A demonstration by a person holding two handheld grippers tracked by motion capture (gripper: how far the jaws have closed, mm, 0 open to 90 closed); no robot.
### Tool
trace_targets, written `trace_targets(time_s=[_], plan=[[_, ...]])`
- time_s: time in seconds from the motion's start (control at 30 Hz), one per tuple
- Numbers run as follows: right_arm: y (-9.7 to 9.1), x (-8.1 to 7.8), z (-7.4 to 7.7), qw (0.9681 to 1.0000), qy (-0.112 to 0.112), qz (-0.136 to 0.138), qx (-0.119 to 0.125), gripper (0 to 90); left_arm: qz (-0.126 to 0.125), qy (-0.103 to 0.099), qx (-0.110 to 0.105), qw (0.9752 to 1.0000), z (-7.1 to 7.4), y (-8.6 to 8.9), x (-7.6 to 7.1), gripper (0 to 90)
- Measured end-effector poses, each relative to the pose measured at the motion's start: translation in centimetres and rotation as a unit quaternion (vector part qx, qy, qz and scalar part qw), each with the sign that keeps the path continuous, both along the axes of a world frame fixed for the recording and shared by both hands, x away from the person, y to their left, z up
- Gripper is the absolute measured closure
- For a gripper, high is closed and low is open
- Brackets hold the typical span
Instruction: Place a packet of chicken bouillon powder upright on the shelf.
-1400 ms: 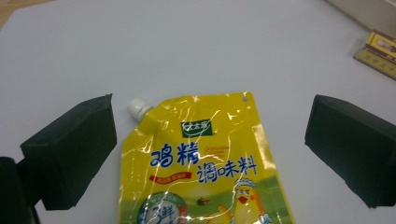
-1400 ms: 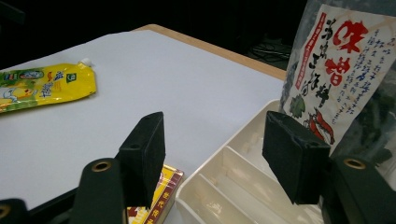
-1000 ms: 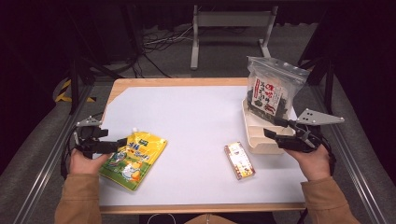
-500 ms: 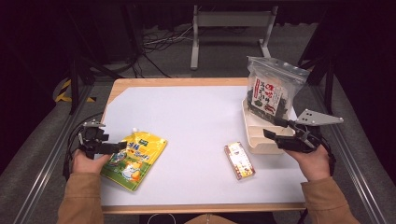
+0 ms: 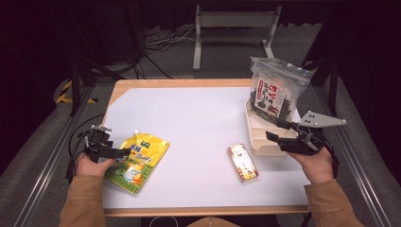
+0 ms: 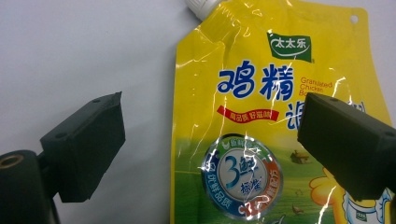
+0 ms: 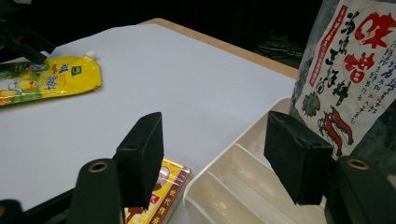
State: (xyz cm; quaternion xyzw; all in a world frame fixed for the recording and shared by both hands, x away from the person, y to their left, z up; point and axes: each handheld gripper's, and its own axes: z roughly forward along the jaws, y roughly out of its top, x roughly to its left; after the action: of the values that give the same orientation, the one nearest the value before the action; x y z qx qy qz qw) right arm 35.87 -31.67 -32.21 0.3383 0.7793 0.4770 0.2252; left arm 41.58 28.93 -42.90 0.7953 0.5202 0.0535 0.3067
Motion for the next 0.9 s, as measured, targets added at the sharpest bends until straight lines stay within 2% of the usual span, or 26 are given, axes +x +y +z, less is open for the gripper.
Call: trace_targets(time_s=[0.23, 0.5, 0.57, 0.73, 0.83, 0.9], plan=[[0.06, 0.06, -0.11, 1.0, 0.003, 0.002, 0.001, 37.3, 0.001, 0.022, -0.008, 0.9997, -0.49, 0.19, 0.18, 7.2], [0.05, 0.08, -0.1, 1.0, 0.003, 0.002, 0.003, 36.9, -0.003, 0.036, -0.008, 0.9993, -0.67, 0.14, 0.12, 11.3], [0.11, 0.07, -0.11, 1.0, 0.003, 0.004, 0.003, 36.8, -0.007, 0.04, -0.015, 0.9991, -0.62, 0.18, 0.06, 14.0], [0.24, 0.09, -0.15, 1.0, 0.004, 0.006, 0.002, 36.6, -0.016, 0.038, -0.009, 0.9991, -0.52, -0.2, -0.31, 24.6], [0.32, 0.12, -0.18, 1.0, 0.005, 0.008, 0.0, 36.5, -0.019, 0.034, 0.008, 0.9992, -0.43, -0.69, -0.51, 31.4], [0.39, 0.14, -0.2, 0.9999, 0.005, 0.009, -0.001, 36.4, -0.017, 0.034, 0.012, 0.9992, -0.4, -0.71, -0.52, 34.9]])
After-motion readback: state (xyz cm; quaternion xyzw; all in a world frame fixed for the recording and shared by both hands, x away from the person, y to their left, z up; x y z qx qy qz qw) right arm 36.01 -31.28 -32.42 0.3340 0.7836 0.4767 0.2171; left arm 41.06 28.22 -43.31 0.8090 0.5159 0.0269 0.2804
